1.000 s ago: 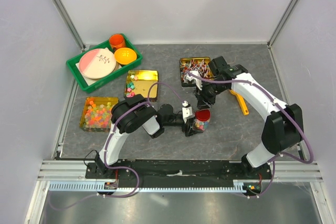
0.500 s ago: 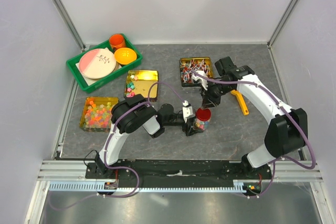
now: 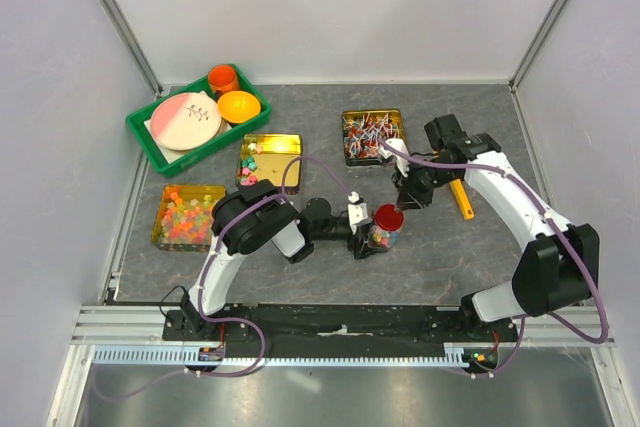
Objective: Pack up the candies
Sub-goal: Screw the bottle lid onto the packing bottle.
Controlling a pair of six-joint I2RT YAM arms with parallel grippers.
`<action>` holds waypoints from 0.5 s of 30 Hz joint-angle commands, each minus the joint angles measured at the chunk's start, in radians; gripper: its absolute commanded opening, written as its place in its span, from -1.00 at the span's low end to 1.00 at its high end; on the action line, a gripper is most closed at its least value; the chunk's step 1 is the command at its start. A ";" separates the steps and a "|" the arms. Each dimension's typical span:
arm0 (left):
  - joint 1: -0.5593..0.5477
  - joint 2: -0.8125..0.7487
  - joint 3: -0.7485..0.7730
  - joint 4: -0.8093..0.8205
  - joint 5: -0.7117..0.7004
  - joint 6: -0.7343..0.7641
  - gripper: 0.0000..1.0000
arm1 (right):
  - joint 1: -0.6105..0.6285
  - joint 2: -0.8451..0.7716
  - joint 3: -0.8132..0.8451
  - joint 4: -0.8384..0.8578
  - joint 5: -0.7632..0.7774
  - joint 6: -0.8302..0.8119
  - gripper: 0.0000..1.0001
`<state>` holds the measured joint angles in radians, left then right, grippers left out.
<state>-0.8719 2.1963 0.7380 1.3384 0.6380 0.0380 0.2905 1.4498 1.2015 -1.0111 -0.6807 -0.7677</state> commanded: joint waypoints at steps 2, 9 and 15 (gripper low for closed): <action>0.014 -0.013 0.020 0.005 -0.064 0.014 -0.97 | -0.004 -0.032 -0.045 -0.135 0.026 -0.044 -0.52; 0.016 -0.013 0.024 -0.004 -0.064 0.010 -0.97 | -0.002 -0.069 -0.039 -0.192 0.024 -0.058 -0.49; 0.017 -0.012 0.026 -0.010 -0.063 0.010 -0.97 | -0.002 -0.049 0.065 -0.192 -0.009 -0.045 -0.43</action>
<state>-0.8600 2.1963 0.7444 1.3281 0.6098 0.0372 0.2859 1.4036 1.1786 -1.1797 -0.6529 -0.8001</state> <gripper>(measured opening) 0.806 0.277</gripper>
